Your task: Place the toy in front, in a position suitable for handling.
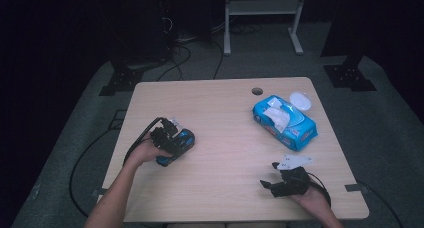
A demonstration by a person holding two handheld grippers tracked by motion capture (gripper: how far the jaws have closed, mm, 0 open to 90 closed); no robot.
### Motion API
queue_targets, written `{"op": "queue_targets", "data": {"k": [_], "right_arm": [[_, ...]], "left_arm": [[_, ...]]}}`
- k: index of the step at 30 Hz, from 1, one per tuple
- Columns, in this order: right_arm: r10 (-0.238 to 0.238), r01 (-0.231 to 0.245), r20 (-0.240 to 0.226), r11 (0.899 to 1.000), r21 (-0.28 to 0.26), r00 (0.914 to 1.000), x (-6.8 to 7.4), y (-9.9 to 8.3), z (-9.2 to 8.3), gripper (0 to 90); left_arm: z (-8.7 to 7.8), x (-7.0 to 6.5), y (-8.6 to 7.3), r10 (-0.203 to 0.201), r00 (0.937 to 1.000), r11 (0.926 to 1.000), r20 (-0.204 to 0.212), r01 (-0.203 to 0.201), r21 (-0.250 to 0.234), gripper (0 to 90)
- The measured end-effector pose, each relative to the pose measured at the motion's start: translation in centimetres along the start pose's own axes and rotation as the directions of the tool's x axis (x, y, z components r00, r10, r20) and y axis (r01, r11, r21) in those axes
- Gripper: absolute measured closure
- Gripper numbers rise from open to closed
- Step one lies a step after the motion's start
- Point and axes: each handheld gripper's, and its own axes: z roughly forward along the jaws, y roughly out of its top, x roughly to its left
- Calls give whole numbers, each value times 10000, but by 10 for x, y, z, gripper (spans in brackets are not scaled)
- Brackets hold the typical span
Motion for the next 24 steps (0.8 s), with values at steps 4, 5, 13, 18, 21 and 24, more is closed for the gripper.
{"op": "queue_targets", "data": {"k": [4, 5, 13, 18, 21, 24], "right_arm": [[44, -43, 21, 10000, -32, 10000, -1, 0, -1, 218], [66, -66, 20, 10000, -21, 10000, -1, 0, -1, 218], [42, -42, 0, 10000, -1, 10000, -1, 0, 1, 218], [49, -49, 11, 10000, -16, 10000, -1, 0, 1, 218], [29, -29, 5, 10000, 8, 10000, 0, 0, 1, 218], [49, -49, 10, 10000, -19, 10000, 0, 0, 0, 218]], "left_arm": [[0, 0, -1, -81, 10000, 9999, -1, 81, -95, 281], [-1, 0, -1, -91, 10000, 9999, -23, 91, -124, 281], [-11, 2, -2, -102, 9999, 9994, -42, 101, -345, 283], [-18, 0, 0, 128, 9999, 9994, -24, -129, -323, 290], [-10, -3, -1, 247, 9996, 9997, -115, -246, 89, 290], [-8, 1, -2, 12, 9999, 10000, 129, -11, -37, 290]]}}
